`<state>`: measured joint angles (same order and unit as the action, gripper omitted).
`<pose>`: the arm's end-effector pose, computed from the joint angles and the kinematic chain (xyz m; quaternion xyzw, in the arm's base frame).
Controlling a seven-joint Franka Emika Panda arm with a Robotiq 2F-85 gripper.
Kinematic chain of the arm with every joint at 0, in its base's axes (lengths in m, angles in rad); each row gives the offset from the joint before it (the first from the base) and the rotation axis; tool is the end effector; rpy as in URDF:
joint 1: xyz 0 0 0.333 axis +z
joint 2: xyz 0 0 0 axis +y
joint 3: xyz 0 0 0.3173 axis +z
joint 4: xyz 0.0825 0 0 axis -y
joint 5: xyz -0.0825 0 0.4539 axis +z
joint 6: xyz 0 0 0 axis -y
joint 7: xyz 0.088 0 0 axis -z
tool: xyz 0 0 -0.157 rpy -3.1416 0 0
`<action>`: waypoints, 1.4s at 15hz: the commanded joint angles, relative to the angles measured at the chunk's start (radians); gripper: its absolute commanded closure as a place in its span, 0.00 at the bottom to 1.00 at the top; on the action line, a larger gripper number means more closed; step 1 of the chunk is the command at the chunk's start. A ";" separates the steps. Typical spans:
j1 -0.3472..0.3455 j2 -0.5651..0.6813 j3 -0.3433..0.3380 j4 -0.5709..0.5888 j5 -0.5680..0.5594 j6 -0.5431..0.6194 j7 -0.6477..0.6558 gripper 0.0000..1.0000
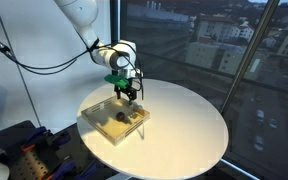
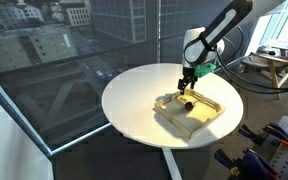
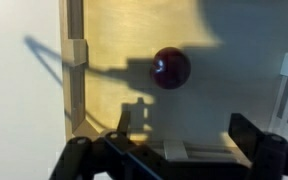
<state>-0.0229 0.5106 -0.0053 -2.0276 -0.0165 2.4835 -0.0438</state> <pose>0.6316 -0.0185 0.0810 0.9995 0.0148 -0.0276 0.0052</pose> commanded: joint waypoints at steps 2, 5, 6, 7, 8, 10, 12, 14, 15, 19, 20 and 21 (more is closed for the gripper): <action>-0.003 -0.088 -0.004 -0.070 0.002 -0.021 0.003 0.00; -0.007 -0.128 -0.005 -0.095 0.005 -0.030 0.002 0.00; -0.007 -0.142 -0.006 -0.102 0.003 -0.034 0.002 0.00; -0.006 -0.157 -0.007 -0.110 0.004 -0.039 0.003 0.00; -0.006 -0.172 -0.007 -0.118 0.004 -0.041 0.003 0.00; -0.005 -0.200 -0.008 -0.132 0.003 -0.048 0.003 0.00; -0.003 -0.225 -0.008 -0.144 0.001 -0.056 0.005 0.00; -0.003 -0.249 -0.009 -0.154 0.001 -0.064 0.006 0.00; -0.003 -0.259 -0.009 -0.158 0.000 -0.069 0.007 0.00; -0.002 -0.290 -0.009 -0.167 -0.001 -0.077 0.009 0.00; -0.002 -0.298 -0.009 -0.170 -0.001 -0.078 0.009 0.00; -0.001 -0.305 -0.009 -0.172 -0.001 -0.079 0.009 0.00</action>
<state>-0.0262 0.2546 -0.0109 -2.1736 -0.0165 2.4244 -0.0429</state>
